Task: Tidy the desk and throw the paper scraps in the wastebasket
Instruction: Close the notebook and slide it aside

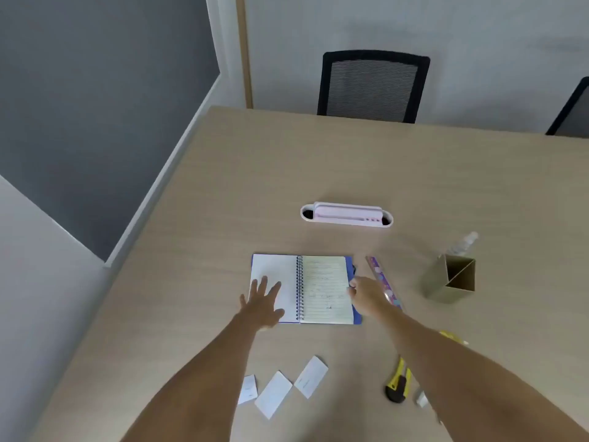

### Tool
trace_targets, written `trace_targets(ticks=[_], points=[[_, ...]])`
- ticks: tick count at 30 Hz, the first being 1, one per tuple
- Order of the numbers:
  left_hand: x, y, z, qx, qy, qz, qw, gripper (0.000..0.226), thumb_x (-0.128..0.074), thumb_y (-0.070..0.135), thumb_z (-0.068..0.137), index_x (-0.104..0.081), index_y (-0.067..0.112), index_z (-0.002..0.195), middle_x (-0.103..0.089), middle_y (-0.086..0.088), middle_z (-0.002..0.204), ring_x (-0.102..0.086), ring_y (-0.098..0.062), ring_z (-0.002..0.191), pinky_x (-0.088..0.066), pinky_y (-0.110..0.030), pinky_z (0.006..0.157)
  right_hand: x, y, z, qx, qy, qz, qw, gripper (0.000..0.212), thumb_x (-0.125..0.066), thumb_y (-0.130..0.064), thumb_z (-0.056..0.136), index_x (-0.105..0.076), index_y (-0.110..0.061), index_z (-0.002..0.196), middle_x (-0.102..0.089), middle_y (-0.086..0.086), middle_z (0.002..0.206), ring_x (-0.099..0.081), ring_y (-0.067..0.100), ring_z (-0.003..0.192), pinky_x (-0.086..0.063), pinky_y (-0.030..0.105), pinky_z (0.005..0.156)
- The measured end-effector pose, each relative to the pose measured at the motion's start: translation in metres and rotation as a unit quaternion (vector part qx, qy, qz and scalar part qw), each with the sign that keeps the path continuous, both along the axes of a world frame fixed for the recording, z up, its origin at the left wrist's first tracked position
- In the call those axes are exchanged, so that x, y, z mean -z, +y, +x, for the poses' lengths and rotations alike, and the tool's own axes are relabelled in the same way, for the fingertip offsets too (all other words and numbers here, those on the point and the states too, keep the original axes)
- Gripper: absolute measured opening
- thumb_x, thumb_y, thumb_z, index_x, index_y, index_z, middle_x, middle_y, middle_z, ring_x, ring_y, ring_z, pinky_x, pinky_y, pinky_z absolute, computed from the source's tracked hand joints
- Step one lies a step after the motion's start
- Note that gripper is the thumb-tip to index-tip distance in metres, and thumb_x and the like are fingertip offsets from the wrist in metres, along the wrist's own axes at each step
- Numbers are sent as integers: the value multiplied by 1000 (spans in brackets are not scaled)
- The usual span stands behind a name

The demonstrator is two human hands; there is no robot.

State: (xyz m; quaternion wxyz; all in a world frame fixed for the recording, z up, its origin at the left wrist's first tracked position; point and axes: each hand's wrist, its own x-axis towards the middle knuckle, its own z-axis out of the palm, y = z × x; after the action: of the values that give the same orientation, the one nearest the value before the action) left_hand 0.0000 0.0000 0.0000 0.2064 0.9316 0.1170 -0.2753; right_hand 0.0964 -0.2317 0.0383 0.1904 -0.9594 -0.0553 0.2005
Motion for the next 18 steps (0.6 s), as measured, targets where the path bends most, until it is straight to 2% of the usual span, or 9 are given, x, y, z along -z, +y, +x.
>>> trace_targets(ticks=[2, 3, 5, 6, 8, 11, 14, 18], points=[[11, -3, -5, 13, -2, 23, 1000, 71, -43, 44, 94, -2, 34, 151, 22, -2, 160, 18, -25, 148, -6, -50, 117, 18, 2, -11, 17, 25, -19, 999, 41, -47, -18, 93, -27, -20, 57, -44, 4, 73, -43, 22, 79, -31, 27, 60], [17, -4, -10, 15, -13, 40, 999, 71, -42, 45, 93, -2, 35, 151, 22, -2, 160, 18, -25, 148, -7, -48, 117, 23, 2, -17, 33, 37, -20, 999, 32, -48, -17, 92, -37, -18, 62, -49, 8, 81, -45, 22, 81, -34, 28, 66], [25, -6, -17, 13, -47, 54, 997, 70, -42, 47, 93, -4, 36, 150, 20, -3, 160, 15, -25, 148, -9, -47, 116, 28, 3, -26, 59, 60, -2, 996, 11, -51, -16, 91, -55, -6, 89, -59, 15, 96, -56, 27, 92, -41, 32, 76], [27, -6, -18, 12, -59, 54, 997, 69, -41, 47, 93, -4, 37, 150, 19, -3, 160, 14, -25, 148, -10, -47, 116, 32, 4, -26, 81, 62, 19, 995, 18, -53, -16, 90, -55, -2, 102, -62, 16, 103, -58, 29, 98, -44, 33, 80], [30, -4, -18, 10, -79, 58, 995, 69, -42, 49, 92, -6, 38, 150, 18, -3, 161, 13, -25, 149, -9, -48, 115, 33, 8, -24, 127, 76, 66, 987, 32, -59, -16, 86, -51, -1, 114, -62, 15, 107, -59, 29, 101, -47, 34, 83], [35, -3, -20, 5, -89, 50, 995, 68, -43, 50, 92, -8, 39, 150, 16, -3, 161, 12, -25, 149, -8, -50, 115, 39, 11, -25, 185, 104, 105, 972, 45, -67, -18, 81, -48, -4, 119, -59, 13, 112, -57, 27, 104, -49, 35, 86], [36, -3, -21, 1, -92, 48, 995, 68, -43, 50, 92, -9, 39, 150, 15, -3, 161, 11, -25, 149, -7, -50, 115, 46, 13, -25, 168, 110, 63, 978, 42, -68, -16, 78, -54, -6, 117, -55, 14, 120, -52, 28, 113, -50, 37, 93], [35, -4, -20, 3, -88, 51, 995, 68, -42, 51, 92, -7, 39, 150, 16, -3, 161, 12, -25, 149, -6, -51, 116, 48, 14, -27, 150, 57, 48, 986, 40, -59, 1, 81, -46, -6, 117, -45, 18, 121, -47, 30, 109, -48, 31, 83]])
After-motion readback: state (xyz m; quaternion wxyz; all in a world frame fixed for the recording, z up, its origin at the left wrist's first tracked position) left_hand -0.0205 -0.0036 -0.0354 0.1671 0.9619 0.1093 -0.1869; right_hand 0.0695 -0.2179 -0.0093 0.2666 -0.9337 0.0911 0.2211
